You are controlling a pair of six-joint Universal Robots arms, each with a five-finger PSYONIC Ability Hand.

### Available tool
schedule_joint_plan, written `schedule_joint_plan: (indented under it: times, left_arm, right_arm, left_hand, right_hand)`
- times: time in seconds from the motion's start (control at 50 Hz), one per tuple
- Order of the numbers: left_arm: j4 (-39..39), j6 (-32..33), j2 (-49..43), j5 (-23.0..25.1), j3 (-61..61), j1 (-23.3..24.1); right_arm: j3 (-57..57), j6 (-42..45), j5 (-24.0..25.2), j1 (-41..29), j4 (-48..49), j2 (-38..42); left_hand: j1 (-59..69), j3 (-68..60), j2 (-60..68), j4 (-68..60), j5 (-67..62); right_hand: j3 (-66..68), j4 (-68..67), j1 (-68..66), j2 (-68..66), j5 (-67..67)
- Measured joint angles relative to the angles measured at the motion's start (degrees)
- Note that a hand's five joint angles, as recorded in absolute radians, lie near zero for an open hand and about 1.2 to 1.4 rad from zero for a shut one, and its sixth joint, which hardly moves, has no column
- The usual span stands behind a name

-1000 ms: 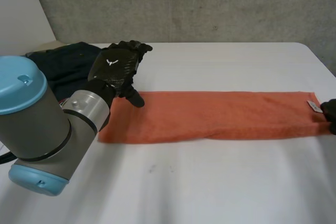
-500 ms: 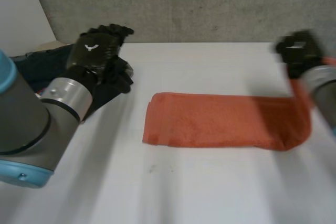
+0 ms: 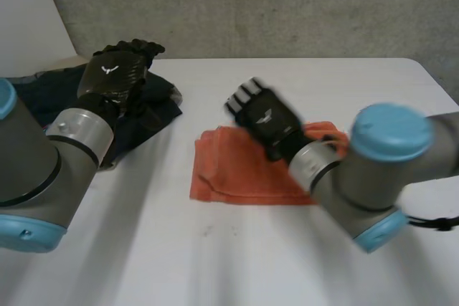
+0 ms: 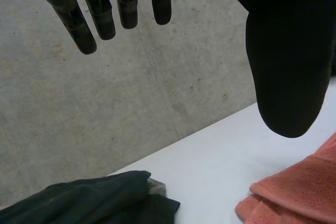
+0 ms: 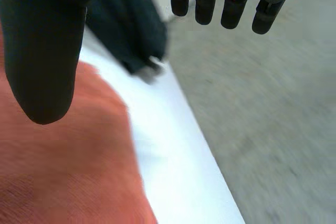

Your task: Fold the laundry.

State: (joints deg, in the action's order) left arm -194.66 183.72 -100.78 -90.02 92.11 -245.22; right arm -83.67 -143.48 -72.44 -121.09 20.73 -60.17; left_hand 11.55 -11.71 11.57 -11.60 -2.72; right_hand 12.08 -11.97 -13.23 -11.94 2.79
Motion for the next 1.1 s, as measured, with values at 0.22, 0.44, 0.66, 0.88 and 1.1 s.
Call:
schedule_joint_plan:
  times: [0.22,0.44,0.66,0.88,1.1]
  left_arm:
    - [0.0,0.1,-9.7,0.0,-7.0,6.3]
    - [0.1,0.8,-16.0,-0.5,-10.2,9.9]
    - [0.6,0.9,-11.1,-0.5,-7.3,8.9]
    - [0.4,0.8,-0.1,-0.5,-1.9,3.2]
    - [0.3,0.8,-1.4,-2.8,-1.8,2.6]
  right_arm:
    - [-7.0,-14.7,-2.3,14.5,-16.5,-10.8]
    - [-12.0,-8.3,-1.7,22.0,-17.3,-3.2]
    - [-6.5,-5.6,-4.6,20.0,-14.2,-0.7]
    - [5.8,11.3,-6.7,-4.3,-13.0,2.9]
    - [11.9,7.3,-1.9,-11.3,-10.3,11.4]
  left_hand:
    - [0.0,0.0,0.0,0.0,0.0]
    - [0.0,0.0,0.0,0.0,0.0]
    - [0.0,0.0,0.0,0.0,0.0]
    - [0.0,0.0,0.0,0.0,0.0]
    - [0.0,0.0,0.0,0.0,0.0]
  right_hand:
    - [0.0,0.0,0.0,0.0,0.0]
    - [26.2,-26.2,-25.5,-26.7,25.5]
    - [56.3,-56.5,-46.5,-54.5,52.6]
    - [56.4,-56.6,-46.5,-54.5,53.2]
    - [17.5,-17.5,-12.7,-16.5,15.6]
